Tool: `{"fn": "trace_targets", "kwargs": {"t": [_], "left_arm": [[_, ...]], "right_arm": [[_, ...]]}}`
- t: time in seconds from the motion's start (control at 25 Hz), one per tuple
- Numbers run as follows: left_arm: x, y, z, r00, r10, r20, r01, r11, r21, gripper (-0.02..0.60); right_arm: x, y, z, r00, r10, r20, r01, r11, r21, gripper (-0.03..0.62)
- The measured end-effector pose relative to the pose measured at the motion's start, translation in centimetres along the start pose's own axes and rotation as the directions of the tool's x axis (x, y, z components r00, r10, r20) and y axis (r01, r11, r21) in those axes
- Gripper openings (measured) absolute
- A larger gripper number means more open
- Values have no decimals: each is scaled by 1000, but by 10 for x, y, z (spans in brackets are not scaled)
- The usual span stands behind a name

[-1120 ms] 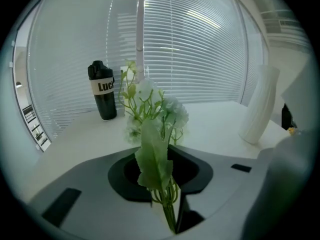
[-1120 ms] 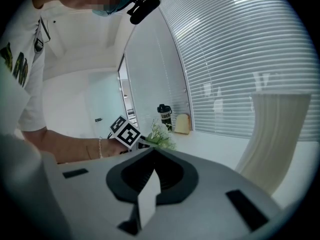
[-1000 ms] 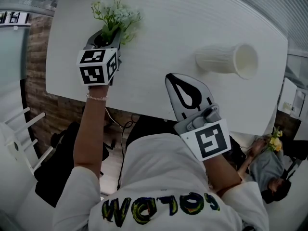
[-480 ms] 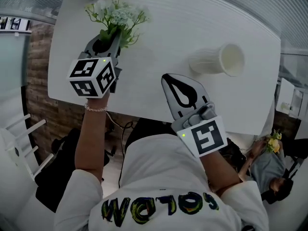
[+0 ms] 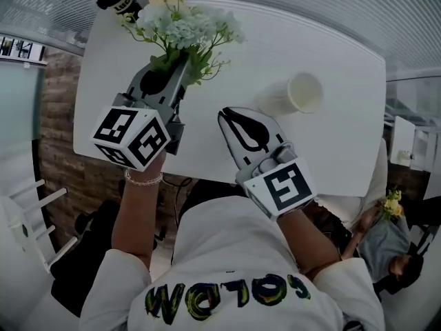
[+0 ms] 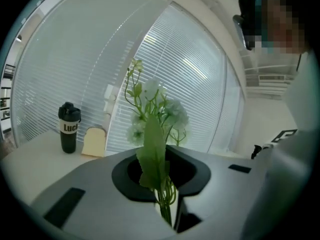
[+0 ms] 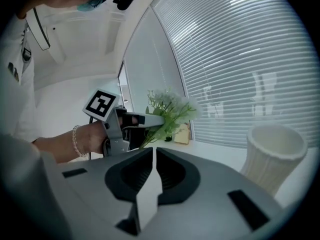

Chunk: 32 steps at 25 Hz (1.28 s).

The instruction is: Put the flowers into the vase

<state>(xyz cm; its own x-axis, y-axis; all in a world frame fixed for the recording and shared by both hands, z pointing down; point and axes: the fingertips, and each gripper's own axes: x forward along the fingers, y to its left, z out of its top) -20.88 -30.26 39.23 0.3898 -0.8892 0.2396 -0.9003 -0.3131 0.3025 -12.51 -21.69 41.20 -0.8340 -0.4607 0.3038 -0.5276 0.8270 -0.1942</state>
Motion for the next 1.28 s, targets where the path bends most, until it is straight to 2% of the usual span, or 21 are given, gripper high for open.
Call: {"fn": "trace_targets", "kwargs": {"t": [0.24, 0.48, 0.8, 1.0, 1.12, 1.28], "left_arm": [[0, -2, 2, 996, -75, 39, 75, 997, 0, 63], [-6, -30, 25, 986, -143, 84, 143, 990, 5, 63], [7, -111, 68, 969, -196, 152, 195, 981, 22, 66], [-1, -140, 93, 954, -233, 187, 229, 973, 42, 75], [-12, -150, 107, 944, -263, 201, 258, 965, 49, 75], [-16, -164, 116, 934, -288, 213, 279, 958, 71, 75]], "right_arm": [[40, 8, -9, 1000, 16, -7, -16, 999, 40, 49], [44, 14, 8, 999, 36, 23, -38, 996, 80, 84], [-12, -10, 51, 995, 58, 77, -65, 993, 94, 112], [-36, -3, 78, 987, 110, 120, -126, 982, 142, 112], [-38, 4, 91, 988, 105, 112, -119, 985, 125, 109], [-49, 0, 100, 990, 69, 124, -79, 994, 78, 66]]}}
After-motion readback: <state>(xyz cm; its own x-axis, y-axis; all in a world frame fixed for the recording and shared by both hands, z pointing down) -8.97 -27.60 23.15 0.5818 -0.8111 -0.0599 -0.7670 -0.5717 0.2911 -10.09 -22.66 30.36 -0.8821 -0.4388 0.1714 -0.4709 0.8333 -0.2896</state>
